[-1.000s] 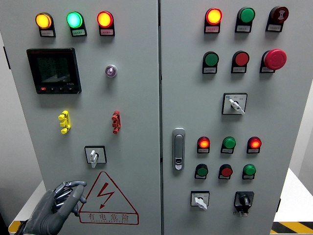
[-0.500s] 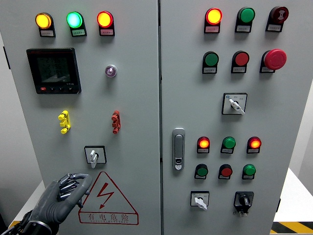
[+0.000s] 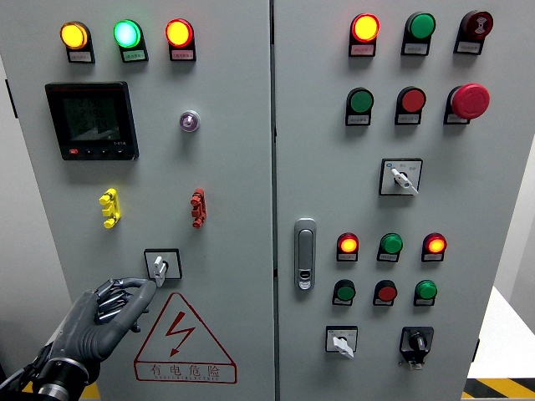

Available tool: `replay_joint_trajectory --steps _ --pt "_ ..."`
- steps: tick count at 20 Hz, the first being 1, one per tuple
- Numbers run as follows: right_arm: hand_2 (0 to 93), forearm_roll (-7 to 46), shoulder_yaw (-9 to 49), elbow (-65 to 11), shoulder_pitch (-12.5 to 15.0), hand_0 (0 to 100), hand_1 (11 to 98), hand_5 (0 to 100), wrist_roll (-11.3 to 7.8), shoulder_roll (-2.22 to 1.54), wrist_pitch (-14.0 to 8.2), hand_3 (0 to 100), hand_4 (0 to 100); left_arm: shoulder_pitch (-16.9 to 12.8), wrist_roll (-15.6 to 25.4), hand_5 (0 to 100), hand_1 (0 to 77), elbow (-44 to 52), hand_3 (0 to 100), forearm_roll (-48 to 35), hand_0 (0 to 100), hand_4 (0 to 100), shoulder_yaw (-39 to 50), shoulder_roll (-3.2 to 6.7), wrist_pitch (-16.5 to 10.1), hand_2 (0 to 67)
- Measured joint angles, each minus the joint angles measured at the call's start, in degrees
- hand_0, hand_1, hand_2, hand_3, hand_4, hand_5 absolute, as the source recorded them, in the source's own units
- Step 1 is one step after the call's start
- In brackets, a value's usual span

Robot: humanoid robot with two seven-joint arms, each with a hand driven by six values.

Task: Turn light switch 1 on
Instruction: 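Close the left hand fingers around the white switch knob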

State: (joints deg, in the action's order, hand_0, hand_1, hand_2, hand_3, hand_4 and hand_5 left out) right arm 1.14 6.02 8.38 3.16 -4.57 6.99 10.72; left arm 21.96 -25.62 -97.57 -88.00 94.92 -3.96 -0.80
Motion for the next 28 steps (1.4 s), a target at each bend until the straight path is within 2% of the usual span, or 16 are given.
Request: replay_joint_trajectory --steps 5,14,19,28 --pt "0.0 0.0 -0.02 0.02 0.0 0 19.3 11 0.0 0.03 0.0 20 19 2.2 -1.4 63 51.1 1.95 73 -1.18 0 84 -0.09 0.08 0.44 38.8" --pt "0.0 0.0 -0.02 0.05 0.0 0 19.8 11 -0.03 0.04 0.0 20 19 2.87 -1.85 63 50.9 2.21 73 -1.12 0 84 -1.0 -0.14 0.6 39.6" --pt "0.0 0.0 -0.04 0.04 0.0 0 19.6 11 -0.03 0.03 0.0 20 19 3.22 -1.93 64 51.0 2.26 73 -1.12 0 84 -1.85 -0.25 2.06 40.0" --pt "0.0 0.0 -0.04 -0.01 0.0 0 19.8 10 0.01 0.04 0.0 20 19 4.15 -4.26 66 50.3 2.42 74 -1.2 0 84 -2.02 -0.44 2.85 41.1"
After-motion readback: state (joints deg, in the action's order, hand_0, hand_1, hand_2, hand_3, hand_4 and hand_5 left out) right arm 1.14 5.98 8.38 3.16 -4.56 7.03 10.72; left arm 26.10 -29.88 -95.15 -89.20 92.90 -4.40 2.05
